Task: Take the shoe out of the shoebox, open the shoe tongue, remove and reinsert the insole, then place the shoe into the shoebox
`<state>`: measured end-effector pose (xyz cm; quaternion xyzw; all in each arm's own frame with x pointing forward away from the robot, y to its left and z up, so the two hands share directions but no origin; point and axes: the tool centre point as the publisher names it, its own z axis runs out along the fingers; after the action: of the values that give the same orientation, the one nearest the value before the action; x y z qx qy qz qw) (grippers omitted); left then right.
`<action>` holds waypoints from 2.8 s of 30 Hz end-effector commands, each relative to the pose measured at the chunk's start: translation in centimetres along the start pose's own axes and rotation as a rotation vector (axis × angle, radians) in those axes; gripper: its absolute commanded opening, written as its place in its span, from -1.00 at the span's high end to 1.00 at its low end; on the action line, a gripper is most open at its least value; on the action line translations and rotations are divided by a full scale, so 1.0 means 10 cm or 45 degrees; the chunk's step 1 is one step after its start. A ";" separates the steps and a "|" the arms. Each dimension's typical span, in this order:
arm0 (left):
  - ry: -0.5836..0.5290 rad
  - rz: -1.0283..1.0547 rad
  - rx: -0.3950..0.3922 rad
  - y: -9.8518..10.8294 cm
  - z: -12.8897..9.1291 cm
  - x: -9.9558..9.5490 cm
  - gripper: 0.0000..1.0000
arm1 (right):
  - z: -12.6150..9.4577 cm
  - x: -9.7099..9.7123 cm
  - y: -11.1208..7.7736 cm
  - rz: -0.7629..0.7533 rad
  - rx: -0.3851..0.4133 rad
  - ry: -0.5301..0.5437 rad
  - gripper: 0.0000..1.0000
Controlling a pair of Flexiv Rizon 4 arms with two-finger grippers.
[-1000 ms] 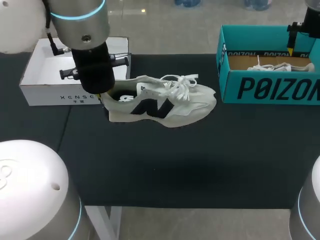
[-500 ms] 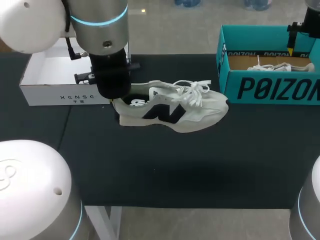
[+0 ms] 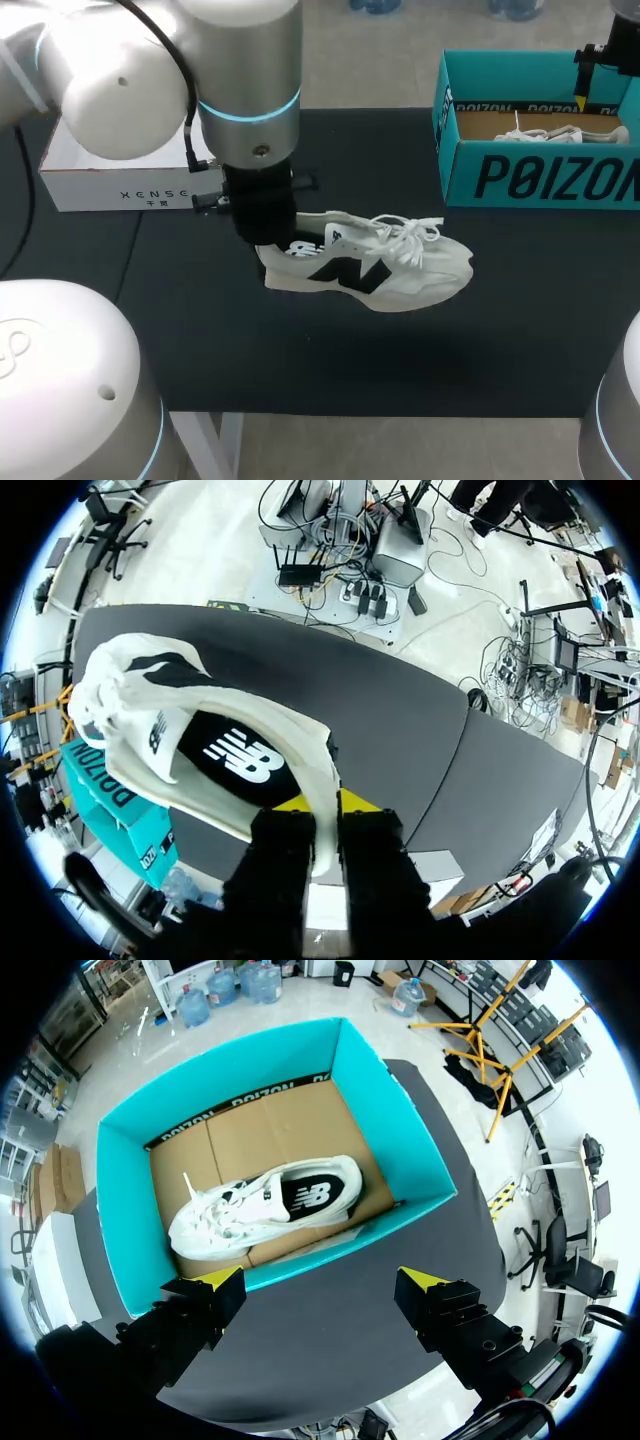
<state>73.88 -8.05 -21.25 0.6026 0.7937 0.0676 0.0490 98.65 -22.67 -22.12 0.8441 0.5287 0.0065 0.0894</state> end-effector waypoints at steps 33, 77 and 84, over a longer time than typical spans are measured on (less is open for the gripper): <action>0.133 -0.059 0.116 -0.27 1.41 -0.41 1.00 | 0.00 -0.01 -0.01 0.000 -0.003 0.001 -1.00; -0.089 -1.201 0.629 0.11 0.75 0.83 -1.00 | 0.00 -0.01 -0.01 0.000 -0.003 0.001 -1.00; -0.089 -1.201 0.629 0.11 0.75 0.83 -1.00 | 0.00 -0.01 -0.01 0.000 -0.003 0.001 -1.00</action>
<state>74.06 0.33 -28.11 0.1761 0.9697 -0.1616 -0.0497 98.66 -22.66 -22.11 0.8440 0.5288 0.0065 0.0894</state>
